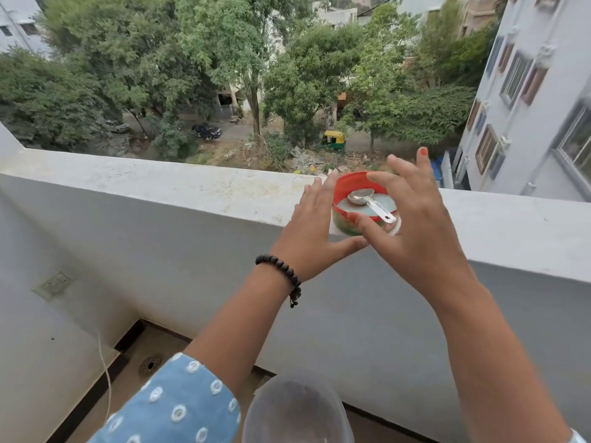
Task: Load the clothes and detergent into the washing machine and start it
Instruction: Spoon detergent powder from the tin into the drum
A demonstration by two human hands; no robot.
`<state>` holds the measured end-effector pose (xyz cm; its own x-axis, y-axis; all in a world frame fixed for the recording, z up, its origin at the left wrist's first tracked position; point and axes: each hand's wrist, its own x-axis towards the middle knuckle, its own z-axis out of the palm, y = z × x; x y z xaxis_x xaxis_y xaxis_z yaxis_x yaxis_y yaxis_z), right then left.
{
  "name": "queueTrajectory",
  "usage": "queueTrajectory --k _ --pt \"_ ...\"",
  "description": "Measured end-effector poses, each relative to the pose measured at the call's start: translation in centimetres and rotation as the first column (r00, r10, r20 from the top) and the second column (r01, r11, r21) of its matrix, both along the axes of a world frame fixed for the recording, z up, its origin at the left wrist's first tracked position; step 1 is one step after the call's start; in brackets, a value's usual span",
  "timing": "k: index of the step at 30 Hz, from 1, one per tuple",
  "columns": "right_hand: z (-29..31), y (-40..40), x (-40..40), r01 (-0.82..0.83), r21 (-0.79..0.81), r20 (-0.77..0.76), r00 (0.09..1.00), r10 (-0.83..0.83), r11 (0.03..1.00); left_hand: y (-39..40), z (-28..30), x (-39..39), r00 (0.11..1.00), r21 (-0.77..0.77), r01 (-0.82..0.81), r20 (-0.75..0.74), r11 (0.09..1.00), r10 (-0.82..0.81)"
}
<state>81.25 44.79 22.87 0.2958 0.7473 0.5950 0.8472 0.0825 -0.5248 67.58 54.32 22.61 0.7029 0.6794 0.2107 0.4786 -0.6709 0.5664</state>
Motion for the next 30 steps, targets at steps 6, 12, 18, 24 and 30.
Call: queueTrajectory --k 6,12,18,24,30 --pt "-1.6 0.1 2.3 -0.056 -0.101 -0.236 0.971 0.031 0.993 1.5 -1.1 2.5 0.998 -0.089 0.011 0.063 0.996 -0.005" --pt "-3.1 1.1 1.9 -0.036 -0.067 -0.357 0.934 0.009 0.997 1.4 -1.8 1.8 0.967 -0.184 -0.003 0.248 0.983 0.049" --pt "-3.2 1.8 -0.4 -0.148 -0.029 -0.414 0.902 0.123 0.989 1.1 -2.0 -2.1 0.906 -0.329 0.047 0.412 0.943 0.099" --pt "-2.8 3.0 -4.2 -0.298 0.019 -0.414 0.867 0.279 0.954 -0.3 -1.1 -8.6 0.771 -0.576 0.169 0.582 0.800 0.257" --pt "-2.4 3.7 -9.5 -0.473 0.009 -0.411 0.801 0.434 0.881 -2.2 -1.1 -14.4 0.464 -0.744 0.177 0.641 0.645 0.612"
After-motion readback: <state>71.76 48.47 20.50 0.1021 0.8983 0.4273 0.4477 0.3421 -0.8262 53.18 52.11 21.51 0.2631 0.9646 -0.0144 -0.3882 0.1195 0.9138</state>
